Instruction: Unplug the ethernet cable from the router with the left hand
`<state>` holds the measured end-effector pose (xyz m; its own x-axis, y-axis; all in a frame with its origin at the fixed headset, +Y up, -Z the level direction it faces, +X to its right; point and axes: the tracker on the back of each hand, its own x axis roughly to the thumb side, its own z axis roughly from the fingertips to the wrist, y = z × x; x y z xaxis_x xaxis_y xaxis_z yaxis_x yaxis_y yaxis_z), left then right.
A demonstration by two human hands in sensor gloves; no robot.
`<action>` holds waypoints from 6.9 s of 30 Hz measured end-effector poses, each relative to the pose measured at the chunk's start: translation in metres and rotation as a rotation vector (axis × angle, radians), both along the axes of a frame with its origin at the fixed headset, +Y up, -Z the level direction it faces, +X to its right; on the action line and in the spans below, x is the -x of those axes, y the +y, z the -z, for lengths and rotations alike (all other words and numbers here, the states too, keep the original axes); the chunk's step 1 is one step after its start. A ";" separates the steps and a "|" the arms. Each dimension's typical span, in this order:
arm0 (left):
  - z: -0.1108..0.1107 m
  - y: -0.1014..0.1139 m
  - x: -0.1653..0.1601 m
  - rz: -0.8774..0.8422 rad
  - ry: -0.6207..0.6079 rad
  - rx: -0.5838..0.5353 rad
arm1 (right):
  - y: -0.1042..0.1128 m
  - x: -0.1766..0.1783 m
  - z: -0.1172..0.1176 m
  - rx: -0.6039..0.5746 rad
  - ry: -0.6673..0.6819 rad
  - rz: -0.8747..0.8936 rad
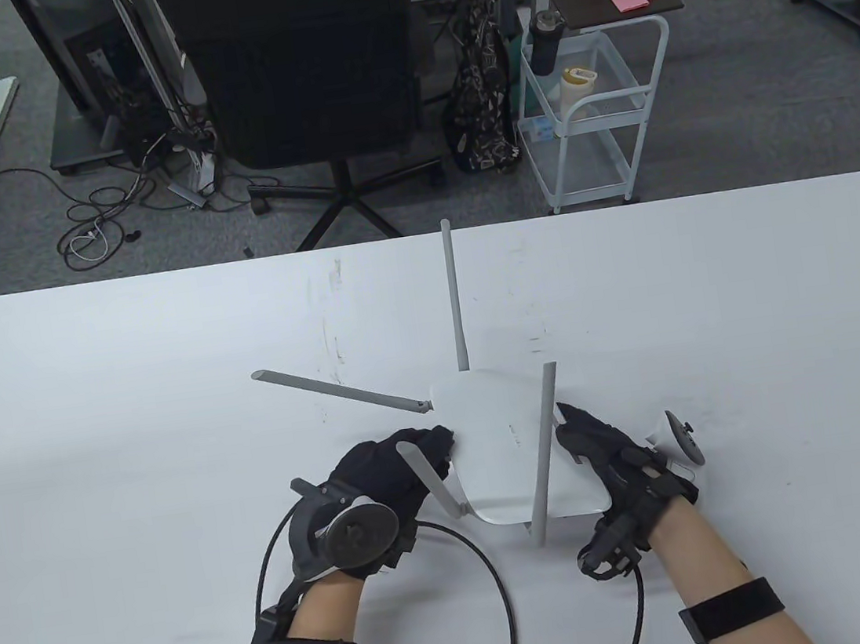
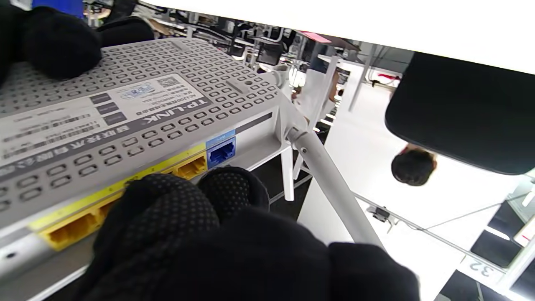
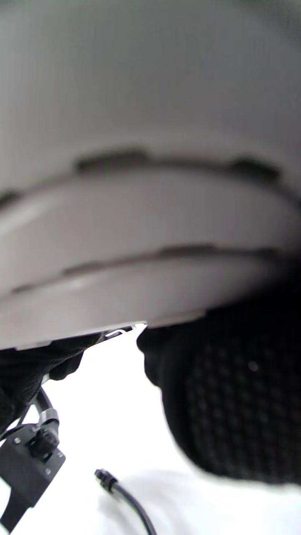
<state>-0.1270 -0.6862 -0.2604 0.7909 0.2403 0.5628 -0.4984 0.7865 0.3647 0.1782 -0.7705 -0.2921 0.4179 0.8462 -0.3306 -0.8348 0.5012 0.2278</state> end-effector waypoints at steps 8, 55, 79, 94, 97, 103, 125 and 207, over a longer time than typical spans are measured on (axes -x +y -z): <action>0.001 -0.001 0.004 -0.013 -0.059 0.041 | -0.003 -0.001 0.002 -0.006 0.039 -0.003; 0.002 0.000 0.004 -0.001 -0.077 0.064 | -0.016 -0.006 0.008 0.023 0.058 0.025; 0.000 -0.003 0.000 0.067 0.030 -0.006 | -0.010 0.000 0.002 0.007 -0.009 -0.003; 0.007 -0.006 0.019 -0.019 -0.005 0.056 | -0.012 -0.012 0.008 -0.011 0.003 0.046; 0.006 -0.005 0.017 -0.010 0.006 0.043 | -0.011 -0.014 0.009 -0.031 -0.030 0.034; 0.003 -0.006 0.017 0.041 0.068 0.003 | -0.009 -0.020 0.010 -0.070 -0.087 0.047; 0.015 -0.023 0.015 0.249 0.212 0.132 | -0.006 -0.026 0.009 -0.107 -0.169 -0.001; 0.034 -0.045 0.047 0.160 0.339 0.405 | -0.008 -0.024 0.008 -0.117 -0.089 -0.453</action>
<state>-0.1737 -0.7314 -0.2943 0.9562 0.2466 0.1578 -0.2684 0.9537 0.1360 0.2026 -0.7783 -0.3006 0.0203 0.9793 -0.2016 -0.9822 0.0572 0.1788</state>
